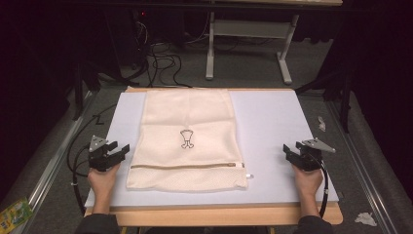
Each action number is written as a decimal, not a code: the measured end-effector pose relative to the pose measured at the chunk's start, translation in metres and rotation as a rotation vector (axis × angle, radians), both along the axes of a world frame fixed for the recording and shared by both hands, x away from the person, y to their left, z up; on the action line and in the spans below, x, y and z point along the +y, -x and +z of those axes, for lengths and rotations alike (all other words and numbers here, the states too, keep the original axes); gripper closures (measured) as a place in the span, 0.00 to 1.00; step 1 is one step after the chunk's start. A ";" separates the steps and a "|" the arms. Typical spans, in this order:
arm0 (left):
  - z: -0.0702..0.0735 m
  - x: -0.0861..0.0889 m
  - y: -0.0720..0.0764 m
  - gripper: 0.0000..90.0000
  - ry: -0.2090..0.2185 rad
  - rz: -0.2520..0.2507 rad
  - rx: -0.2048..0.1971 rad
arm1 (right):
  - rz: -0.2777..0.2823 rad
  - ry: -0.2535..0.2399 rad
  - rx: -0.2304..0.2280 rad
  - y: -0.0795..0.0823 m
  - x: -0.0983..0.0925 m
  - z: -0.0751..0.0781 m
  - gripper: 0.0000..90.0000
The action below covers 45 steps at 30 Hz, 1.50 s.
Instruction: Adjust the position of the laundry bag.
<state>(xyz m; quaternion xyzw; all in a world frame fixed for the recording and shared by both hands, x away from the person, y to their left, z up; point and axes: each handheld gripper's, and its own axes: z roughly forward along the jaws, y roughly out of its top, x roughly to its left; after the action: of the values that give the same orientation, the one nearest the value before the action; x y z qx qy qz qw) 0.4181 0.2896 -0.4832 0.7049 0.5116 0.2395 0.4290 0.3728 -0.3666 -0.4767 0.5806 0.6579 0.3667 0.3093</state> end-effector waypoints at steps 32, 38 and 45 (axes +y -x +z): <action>0.000 0.009 -0.005 0.39 0.115 -0.035 0.047 | 0.009 -0.010 0.039 -0.005 -0.001 0.002 0.52; 0.003 0.001 -0.005 0.36 0.119 -0.047 0.089 | 0.039 -0.052 0.052 -0.006 0.004 0.003 0.51; 0.011 -0.004 -0.002 0.40 0.144 -0.073 0.134 | 0.097 -0.096 0.092 -0.008 0.017 0.003 0.55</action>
<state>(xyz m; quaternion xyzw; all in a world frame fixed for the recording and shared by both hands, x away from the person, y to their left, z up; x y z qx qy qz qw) 0.4200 0.2854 -0.4721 0.7048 0.5290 0.1384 0.4519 0.3812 -0.3492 -0.4736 0.5786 0.6803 0.3853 0.2323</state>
